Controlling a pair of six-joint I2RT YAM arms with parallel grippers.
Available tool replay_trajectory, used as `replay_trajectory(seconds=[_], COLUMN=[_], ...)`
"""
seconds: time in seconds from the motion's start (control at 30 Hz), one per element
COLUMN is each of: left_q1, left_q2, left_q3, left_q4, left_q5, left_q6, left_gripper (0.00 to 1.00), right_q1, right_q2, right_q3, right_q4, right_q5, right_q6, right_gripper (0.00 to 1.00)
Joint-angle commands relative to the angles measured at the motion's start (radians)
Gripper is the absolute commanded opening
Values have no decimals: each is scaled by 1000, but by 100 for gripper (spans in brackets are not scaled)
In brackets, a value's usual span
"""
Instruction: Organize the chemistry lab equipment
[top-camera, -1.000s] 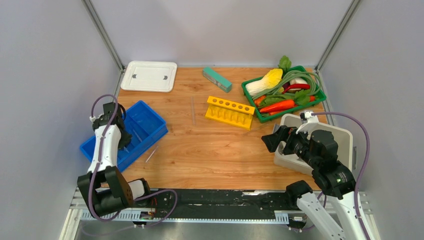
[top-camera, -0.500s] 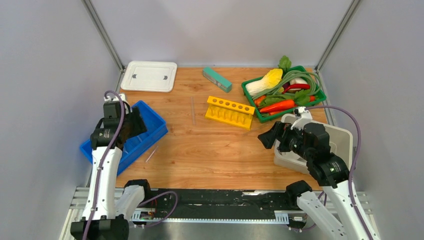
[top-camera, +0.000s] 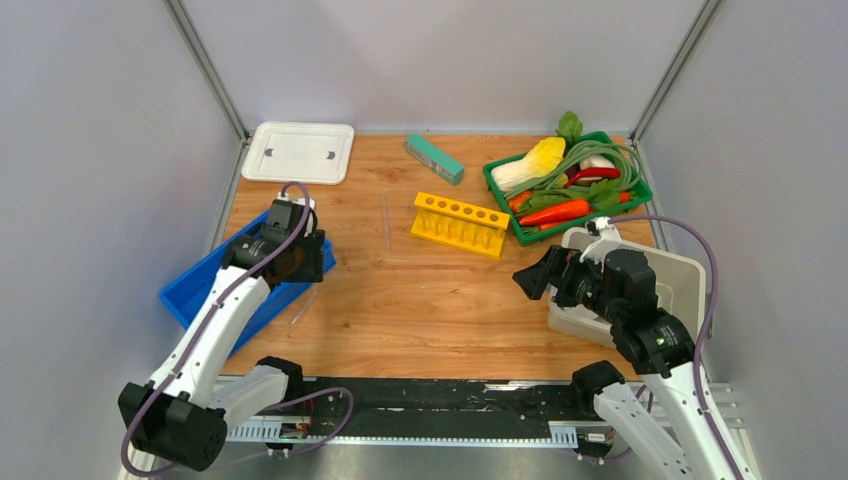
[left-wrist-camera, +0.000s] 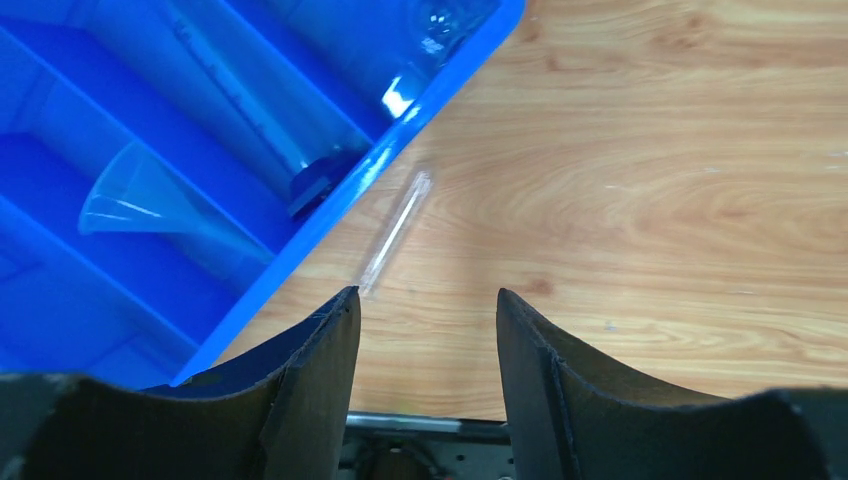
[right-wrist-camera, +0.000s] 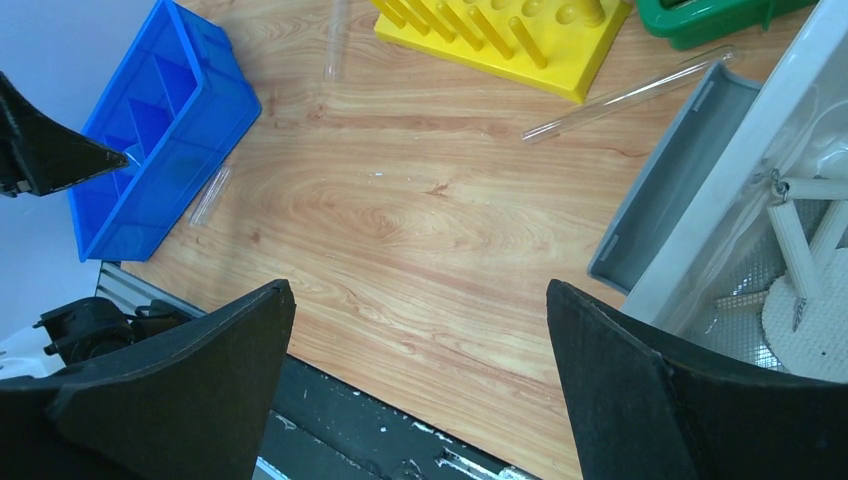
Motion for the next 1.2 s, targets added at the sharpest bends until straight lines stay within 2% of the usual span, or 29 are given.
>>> replay_trajectory(seconds=[0.0, 0.07, 0.1, 0.13, 0.23, 0.3, 0.5, 0.63, 0.73, 0.83, 0.93, 1.03, 1.17], left_q1=[-28, -47, -55, -68, -93, -98, -99, -102, -101, -102, -102, -102, -102], left_q2=[52, 87, 105, 116, 139, 152, 185, 141, 43, -49, -117, -172, -265], left_q3=[36, 50, 52, 53, 20, 12, -33, 0, 50, 122, 214, 291, 294], left_q4=[-31, -9, 1, 14, 57, 65, 87, 108, 137, 145, 113, 59, 64], left_q5=[-134, -151, -144, -142, -148, -170, -110, -73, -11, -10, -3, 8, 17], left_q6=[82, 140, 191, 253, 396, 438, 501, 438, 376, 287, 222, 173, 64], left_gripper=[60, 60, 54, 52, 52, 52, 52, 47, 47, 48, 49, 49, 49], right_q1=[6, 6, 6, 6, 5, 6, 6, 6, 11, 55, 207, 366, 508], right_q2=[-14, -12, -8, -8, -2, 0, -12, 3, 40, 89, 178, 332, 581], right_q3=[6, 23, 29, 36, 40, 36, 25, 26, 48, 72, 117, 186, 295], right_q4=[49, 50, 49, 52, 56, 60, 67, 76, 101, 150, 194, 219, 265], right_q5=[-26, -27, -29, -32, -46, -55, -53, -49, -63, -32, 102, 270, 391], right_q6=[1, -8, -14, -17, -22, -25, -31, -27, 16, 77, 125, 202, 338], right_gripper=[100, 100, 100, 100, 100, 100, 100, 100, 99, 98, 97, 96, 95])
